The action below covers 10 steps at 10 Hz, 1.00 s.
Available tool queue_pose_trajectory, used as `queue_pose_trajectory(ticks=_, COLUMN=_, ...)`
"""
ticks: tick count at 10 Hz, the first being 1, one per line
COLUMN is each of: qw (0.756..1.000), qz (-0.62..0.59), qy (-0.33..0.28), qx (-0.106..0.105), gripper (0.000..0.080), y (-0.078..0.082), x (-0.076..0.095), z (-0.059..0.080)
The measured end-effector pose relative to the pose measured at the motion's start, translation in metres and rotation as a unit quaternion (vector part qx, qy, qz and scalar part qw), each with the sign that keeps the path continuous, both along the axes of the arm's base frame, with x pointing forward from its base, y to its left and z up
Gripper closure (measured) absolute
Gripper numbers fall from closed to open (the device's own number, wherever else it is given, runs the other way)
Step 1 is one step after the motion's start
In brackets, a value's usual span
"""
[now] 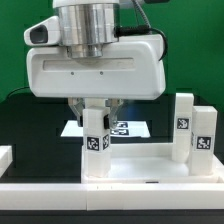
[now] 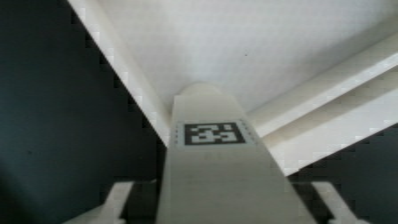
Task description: Assemble desk
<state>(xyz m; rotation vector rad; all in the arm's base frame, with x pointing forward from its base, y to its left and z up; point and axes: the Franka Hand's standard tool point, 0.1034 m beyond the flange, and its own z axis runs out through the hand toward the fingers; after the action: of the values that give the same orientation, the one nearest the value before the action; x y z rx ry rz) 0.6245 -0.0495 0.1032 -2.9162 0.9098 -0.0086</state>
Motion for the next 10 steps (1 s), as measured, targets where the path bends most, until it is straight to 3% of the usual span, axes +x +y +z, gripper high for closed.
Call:
queue_pose_trajectory(ticks=2, qw=0.985, qz=-0.17, qy=0.018, qx=0.023, gripper=0.0511, y=-0.001, x=0.0, z=0.001)
queue_pose_trajectory(ticks=4, qw=0.925, qz=-0.373, qy=0.04, qx=0.051, gripper=0.0511, y=0.009, x=0.002, z=0.002)
queue_pose_trajectory(ticks=6, qw=0.885, qz=-0.459, qy=0.04, qx=0.062, gripper=0.0511, y=0.01, x=0.007, z=0.004)
queue_pose_trajectory(ticks=8, qw=0.882, qz=-0.466, qy=0.04, qx=0.062, gripper=0.0511, y=0.01, x=0.007, z=0.004)
queue_pose_trajectory(ticks=9, qw=0.89, qz=-0.45, qy=0.038, qx=0.062, gripper=0.0395, y=0.01, x=0.007, z=0.004)
queue_pose_trajectory(ticks=10, qw=0.912, qz=-0.404, qy=0.031, qx=0.057, gripper=0.0395, y=0.009, x=0.007, z=0.004)
